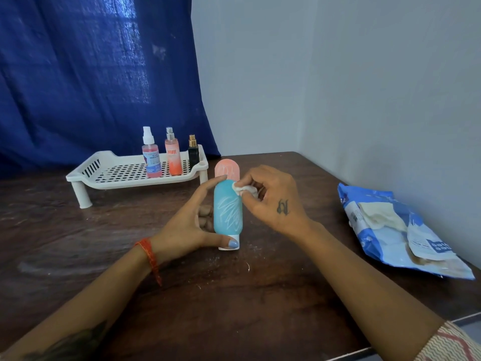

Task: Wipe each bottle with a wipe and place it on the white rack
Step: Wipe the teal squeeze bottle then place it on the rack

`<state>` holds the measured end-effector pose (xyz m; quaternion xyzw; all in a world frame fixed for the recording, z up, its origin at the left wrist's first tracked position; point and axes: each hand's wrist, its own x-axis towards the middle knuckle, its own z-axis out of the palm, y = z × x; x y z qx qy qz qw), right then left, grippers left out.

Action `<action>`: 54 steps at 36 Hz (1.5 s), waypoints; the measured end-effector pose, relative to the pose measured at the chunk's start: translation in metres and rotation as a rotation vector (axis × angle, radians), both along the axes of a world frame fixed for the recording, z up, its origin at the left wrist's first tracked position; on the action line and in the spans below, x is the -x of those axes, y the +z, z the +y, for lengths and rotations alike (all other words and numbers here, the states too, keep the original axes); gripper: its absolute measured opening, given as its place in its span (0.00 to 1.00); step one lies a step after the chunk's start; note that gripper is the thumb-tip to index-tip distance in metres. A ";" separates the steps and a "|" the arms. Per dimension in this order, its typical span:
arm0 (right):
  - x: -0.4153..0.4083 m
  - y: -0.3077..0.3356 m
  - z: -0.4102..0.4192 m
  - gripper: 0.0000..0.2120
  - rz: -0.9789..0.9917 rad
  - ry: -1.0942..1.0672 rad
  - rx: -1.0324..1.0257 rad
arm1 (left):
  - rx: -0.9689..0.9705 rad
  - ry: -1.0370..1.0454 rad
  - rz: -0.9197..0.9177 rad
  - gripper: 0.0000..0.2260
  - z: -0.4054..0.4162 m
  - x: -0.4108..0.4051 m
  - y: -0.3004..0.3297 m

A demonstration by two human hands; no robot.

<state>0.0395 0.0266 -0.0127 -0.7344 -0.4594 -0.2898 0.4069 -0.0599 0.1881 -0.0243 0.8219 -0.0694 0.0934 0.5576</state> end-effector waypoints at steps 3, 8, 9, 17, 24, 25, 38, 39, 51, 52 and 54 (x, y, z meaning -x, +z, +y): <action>-0.001 -0.001 0.001 0.06 0.017 -0.008 -0.005 | -0.006 0.005 -0.007 0.47 0.001 0.001 0.000; 0.003 0.002 0.003 0.12 -0.013 0.075 -0.006 | -0.006 0.000 -0.008 0.47 0.002 0.001 0.001; 0.004 0.003 0.003 0.12 -0.007 0.101 -0.001 | -0.006 -0.002 -0.007 0.47 0.002 0.000 0.001; 0.001 0.001 -0.001 0.08 0.063 0.058 -0.001 | -0.008 -0.005 0.003 0.47 0.002 0.000 0.000; 0.002 0.002 0.000 0.09 0.019 0.041 -0.038 | -0.016 -0.006 0.000 0.47 0.004 0.000 0.000; 0.003 0.003 0.000 0.08 0.026 0.069 -0.034 | -0.018 -0.006 0.001 0.48 0.004 -0.001 0.000; -0.002 -0.002 -0.001 0.06 0.046 0.008 -0.025 | 0.004 -0.007 0.013 0.48 0.005 -0.002 -0.001; -0.001 -0.001 -0.001 0.06 0.043 0.015 -0.028 | 0.005 -0.006 0.014 0.47 0.005 -0.002 0.000; 0.000 0.000 -0.003 0.05 0.059 0.052 0.016 | -0.006 -0.001 0.026 0.50 0.003 -0.001 0.002; -0.001 -0.001 -0.002 0.05 0.046 0.033 0.008 | -0.004 -0.001 0.027 0.49 0.003 -0.001 0.002; -0.001 -0.002 -0.001 0.06 0.025 0.006 -0.001 | -0.008 -0.004 0.033 0.50 0.004 -0.001 0.001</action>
